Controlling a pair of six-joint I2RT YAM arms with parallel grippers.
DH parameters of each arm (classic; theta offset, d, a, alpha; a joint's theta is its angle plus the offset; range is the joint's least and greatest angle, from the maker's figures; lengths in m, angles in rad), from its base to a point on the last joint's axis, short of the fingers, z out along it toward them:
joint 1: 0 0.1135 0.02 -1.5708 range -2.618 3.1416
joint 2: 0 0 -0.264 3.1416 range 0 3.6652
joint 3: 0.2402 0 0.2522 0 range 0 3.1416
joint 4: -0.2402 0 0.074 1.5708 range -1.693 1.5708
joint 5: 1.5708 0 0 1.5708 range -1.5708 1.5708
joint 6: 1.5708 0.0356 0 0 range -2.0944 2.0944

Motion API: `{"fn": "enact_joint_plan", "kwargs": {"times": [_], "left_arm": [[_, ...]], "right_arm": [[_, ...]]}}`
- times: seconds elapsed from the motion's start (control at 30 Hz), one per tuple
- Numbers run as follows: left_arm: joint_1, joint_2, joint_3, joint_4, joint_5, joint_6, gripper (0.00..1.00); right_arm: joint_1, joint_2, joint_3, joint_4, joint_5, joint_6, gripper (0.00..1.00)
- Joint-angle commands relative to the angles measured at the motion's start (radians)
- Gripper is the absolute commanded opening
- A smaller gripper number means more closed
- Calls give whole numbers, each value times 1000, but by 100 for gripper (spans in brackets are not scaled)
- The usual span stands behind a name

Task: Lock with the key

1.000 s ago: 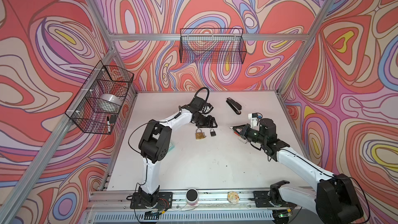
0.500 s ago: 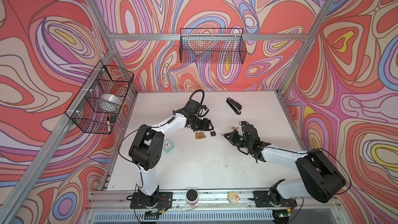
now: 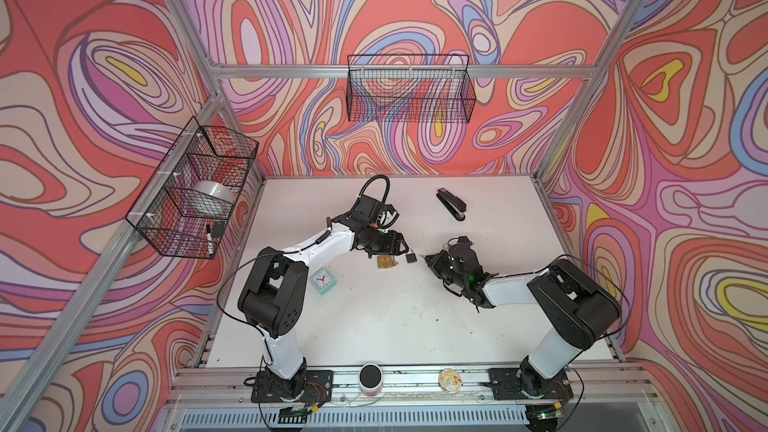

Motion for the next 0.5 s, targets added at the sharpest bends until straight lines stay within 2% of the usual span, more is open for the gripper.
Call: {"fn": "enact_joint_plan", "kwargs": {"times": [0.0, 0.17, 0.37, 0.47], "left_arm": [[11, -33, -11, 1, -10, -5, 64], [17, -42, -18, -3, -10, -6, 64], [21, -47, -29, -3, -6, -8, 64], [22, -50, -33, 0, -5, -9, 64]], "right_arm": [[6, 49, 26, 64, 40, 22, 0], [6, 103, 33, 69, 75, 59, 0], [6, 154, 62, 24, 32, 86, 0], [6, 156, 58, 8, 29, 100, 6]]}}
